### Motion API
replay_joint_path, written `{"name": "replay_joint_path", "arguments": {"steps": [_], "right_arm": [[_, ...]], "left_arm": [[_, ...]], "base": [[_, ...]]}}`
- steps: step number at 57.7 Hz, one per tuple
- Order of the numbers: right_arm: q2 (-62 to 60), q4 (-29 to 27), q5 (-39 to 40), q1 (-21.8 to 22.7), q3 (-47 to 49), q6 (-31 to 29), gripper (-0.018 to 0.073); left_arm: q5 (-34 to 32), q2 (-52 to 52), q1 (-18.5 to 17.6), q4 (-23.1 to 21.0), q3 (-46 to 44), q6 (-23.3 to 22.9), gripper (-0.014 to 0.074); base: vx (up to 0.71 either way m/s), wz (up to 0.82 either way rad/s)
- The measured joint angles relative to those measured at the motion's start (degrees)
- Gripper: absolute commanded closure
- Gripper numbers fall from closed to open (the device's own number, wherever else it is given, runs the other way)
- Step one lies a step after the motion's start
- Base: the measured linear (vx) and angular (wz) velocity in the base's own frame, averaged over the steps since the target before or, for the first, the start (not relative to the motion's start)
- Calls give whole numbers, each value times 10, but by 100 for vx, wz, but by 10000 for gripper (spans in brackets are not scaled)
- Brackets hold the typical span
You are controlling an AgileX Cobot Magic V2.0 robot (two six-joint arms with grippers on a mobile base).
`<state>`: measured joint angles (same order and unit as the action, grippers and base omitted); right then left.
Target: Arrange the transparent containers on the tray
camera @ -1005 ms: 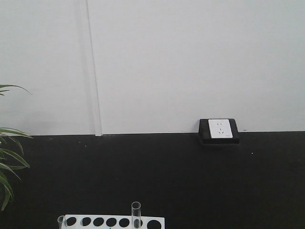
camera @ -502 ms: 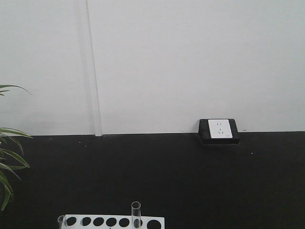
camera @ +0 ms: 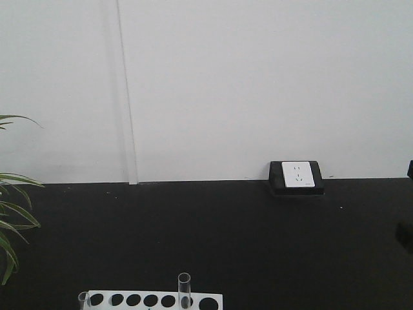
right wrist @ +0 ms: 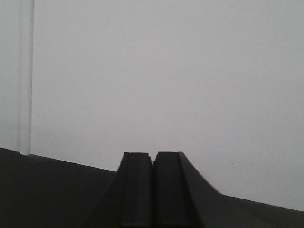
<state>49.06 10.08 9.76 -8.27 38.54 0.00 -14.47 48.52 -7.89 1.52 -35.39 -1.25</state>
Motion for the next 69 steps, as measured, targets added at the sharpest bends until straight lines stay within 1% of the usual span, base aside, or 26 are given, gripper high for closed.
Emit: {"name": "replay_joint_path", "arguments": {"steps": [2, 3, 5, 9, 14, 16, 21, 25, 28, 36, 48, 53, 63, 69], "right_arm": [[0, 0, 1, 0, 0, 0, 384], [0, 0, 2, 0, 0, 0, 347], [0, 0, 2, 0, 0, 0, 316], [0, 0, 3, 0, 0, 0, 216], [0, 0, 3, 0, 0, 0, 69], [0, 0, 3, 0, 0, 0, 22], [0, 0, 6, 0, 0, 0, -58], [0, 0, 10, 0, 0, 0, -94], [0, 0, 11, 0, 0, 0, -104], [0, 0, 12, 0, 0, 5, -96], [0, 0, 12, 0, 0, 38, -37], [0, 0, 10, 0, 0, 53, -13], [0, 2, -8, 0, 0, 62, 12], [0, 5, -11, 0, 0, 62, 12]], "left_arm": [[0, 0, 0, 0, 0, 0, 436], [1, 0, 0, 0, 0, 0, 421], [2, 0, 0, 0, 0, 0, 381], [6, 0, 0, 0, 0, 0, 309], [11, 0, 0, 0, 0, 0, 196], [12, 0, 0, 0, 0, 0, 167], [13, 0, 0, 0, 0, 0, 106], [13, 0, 0, 0, 0, 0, 87], [13, 0, 0, 0, 0, 0, 86], [8, 0, 0, 0, 0, 0, 94], [2, 0, 0, 0, 1, 0, 95], [-10, 0, -3, 1, 12, -1, 95], [-39, 0, -22, 27, 88, -5, 95], [-57, 0, -39, 44, 142, -27, 95]], "base": [[0, 0], [0, 0], [0, 0], [0, 0], [0, 0], [0, 0], [0, 0], [0, 0], [0, 0], [0, 0], [0, 0], [0, 0], [0, 0], [0, 0]]}}
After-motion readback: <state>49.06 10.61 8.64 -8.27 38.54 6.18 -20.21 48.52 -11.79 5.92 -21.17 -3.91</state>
